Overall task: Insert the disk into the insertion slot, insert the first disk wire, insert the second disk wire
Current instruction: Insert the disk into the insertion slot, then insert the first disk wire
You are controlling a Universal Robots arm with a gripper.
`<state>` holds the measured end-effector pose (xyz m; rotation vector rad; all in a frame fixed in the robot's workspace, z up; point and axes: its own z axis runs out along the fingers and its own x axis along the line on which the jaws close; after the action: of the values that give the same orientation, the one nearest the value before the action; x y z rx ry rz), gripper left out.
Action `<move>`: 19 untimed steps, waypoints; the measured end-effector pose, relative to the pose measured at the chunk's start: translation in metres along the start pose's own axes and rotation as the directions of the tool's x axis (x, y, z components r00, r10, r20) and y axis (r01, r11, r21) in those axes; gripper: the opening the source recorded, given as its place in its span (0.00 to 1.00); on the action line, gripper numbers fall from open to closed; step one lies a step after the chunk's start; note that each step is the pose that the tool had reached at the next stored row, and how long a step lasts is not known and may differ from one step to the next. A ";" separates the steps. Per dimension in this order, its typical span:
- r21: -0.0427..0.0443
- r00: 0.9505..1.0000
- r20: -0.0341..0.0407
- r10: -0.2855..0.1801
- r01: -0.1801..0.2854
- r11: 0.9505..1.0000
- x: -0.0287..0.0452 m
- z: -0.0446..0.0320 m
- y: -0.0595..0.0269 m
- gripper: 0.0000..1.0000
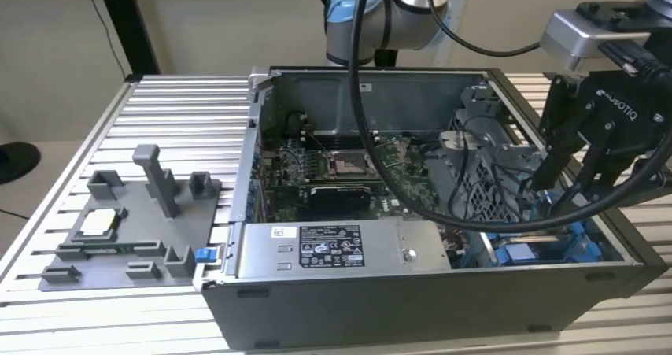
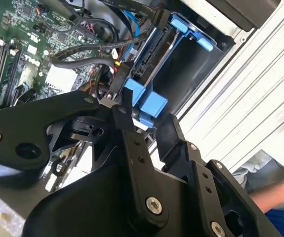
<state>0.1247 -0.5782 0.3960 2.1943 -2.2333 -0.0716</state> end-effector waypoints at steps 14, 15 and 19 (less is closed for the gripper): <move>0.003 1.000 0.000 0.000 0.000 1.000 -0.0005 -0.0006 -0.0043 1.00; 0.005 1.000 0.001 0.000 0.000 1.000 -0.0005 -0.0006 -0.0052 1.00; 0.012 1.000 0.019 -0.001 0.001 1.000 -0.0006 -0.0007 -0.0062 1.00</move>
<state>0.1310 -0.5777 0.3964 2.2102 -2.2482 -0.0803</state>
